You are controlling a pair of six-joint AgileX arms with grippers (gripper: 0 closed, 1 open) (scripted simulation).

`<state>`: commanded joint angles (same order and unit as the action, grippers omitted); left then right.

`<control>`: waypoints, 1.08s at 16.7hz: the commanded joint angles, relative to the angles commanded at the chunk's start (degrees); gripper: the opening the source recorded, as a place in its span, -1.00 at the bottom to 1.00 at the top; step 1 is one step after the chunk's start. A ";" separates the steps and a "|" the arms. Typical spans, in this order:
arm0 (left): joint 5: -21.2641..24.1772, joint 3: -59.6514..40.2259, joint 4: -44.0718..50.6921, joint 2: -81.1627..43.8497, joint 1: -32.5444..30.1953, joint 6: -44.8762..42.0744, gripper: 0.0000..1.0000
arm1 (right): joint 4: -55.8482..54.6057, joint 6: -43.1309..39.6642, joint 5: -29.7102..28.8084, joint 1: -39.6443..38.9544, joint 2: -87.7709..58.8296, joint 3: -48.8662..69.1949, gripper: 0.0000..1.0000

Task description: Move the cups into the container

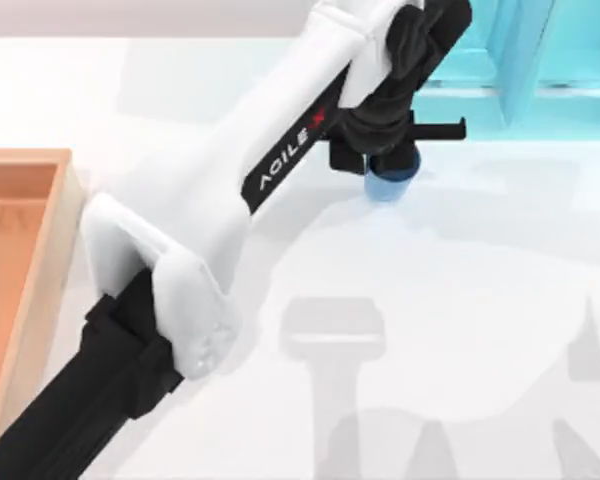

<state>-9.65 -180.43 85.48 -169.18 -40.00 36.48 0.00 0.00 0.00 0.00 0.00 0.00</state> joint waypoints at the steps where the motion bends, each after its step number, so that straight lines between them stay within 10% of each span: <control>1: 0.11 3.62 -1.17 2.54 0.58 -0.50 -1.00 | 0.00 0.00 0.00 0.00 0.00 0.00 1.00; 11: 1.25 47.52 -14.37 31.24 6.79 -6.52 -1.00 | 0.00 0.00 0.00 0.00 0.00 0.00 1.00; 18: 1.43 53.46 -16.68 36.23 7.80 -7.59 -1.00 | 0.00 0.00 0.00 0.00 0.00 0.00 1.00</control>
<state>-8.21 -126.97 68.80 -132.96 -32.20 28.89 0.00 0.00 0.00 0.00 0.00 0.00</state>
